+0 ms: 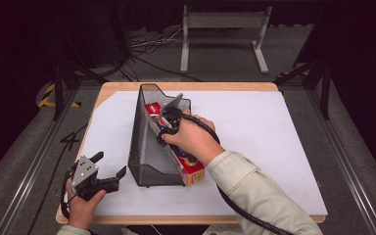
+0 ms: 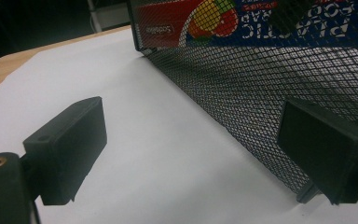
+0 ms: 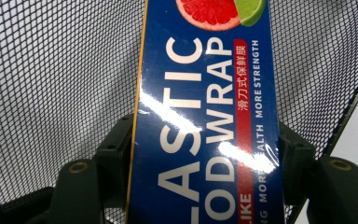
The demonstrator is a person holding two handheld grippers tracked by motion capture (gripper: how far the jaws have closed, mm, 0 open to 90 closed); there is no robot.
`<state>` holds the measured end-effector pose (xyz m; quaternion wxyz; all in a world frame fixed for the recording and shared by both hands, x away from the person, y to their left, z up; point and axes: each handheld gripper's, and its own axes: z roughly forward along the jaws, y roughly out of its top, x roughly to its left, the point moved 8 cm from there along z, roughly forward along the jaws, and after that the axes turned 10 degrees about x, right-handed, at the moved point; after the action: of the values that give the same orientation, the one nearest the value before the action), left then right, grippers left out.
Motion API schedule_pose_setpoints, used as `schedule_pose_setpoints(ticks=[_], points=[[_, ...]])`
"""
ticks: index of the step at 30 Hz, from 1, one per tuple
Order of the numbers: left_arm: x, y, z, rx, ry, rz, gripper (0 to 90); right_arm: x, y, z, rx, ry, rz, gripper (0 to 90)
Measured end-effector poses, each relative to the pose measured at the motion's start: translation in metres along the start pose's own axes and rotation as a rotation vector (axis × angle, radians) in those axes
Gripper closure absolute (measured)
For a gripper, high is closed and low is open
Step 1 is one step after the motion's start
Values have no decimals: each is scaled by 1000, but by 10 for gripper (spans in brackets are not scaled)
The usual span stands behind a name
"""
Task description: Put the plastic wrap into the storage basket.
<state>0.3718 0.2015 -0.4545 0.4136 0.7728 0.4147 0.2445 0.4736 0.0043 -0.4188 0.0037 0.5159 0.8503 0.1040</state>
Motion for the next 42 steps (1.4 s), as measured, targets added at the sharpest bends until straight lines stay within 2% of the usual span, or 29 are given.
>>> schedule_pose_setpoints(ticks=[10, 16, 22, 31, 42], points=[[0, 0, 0, 0, 0, -2, 91, -3, 1, 4, 19, 7, -1, 360], [-1, 0, 0, 0, -2, 1, 91, -2, 3, 1, -17, -1, -8, 313], [0, 0, 0, -1, -2, -1, 91, -3, 2, 1, -21, -3, -24, 288], [0, 0, 0, 2, -1, 1, 90, -6, 1, -1, -63, -10, -35, 230], [0, 0, 0, 2, -1, 1, 90, -10, 0, -4, -77, -13, -35, 208]])
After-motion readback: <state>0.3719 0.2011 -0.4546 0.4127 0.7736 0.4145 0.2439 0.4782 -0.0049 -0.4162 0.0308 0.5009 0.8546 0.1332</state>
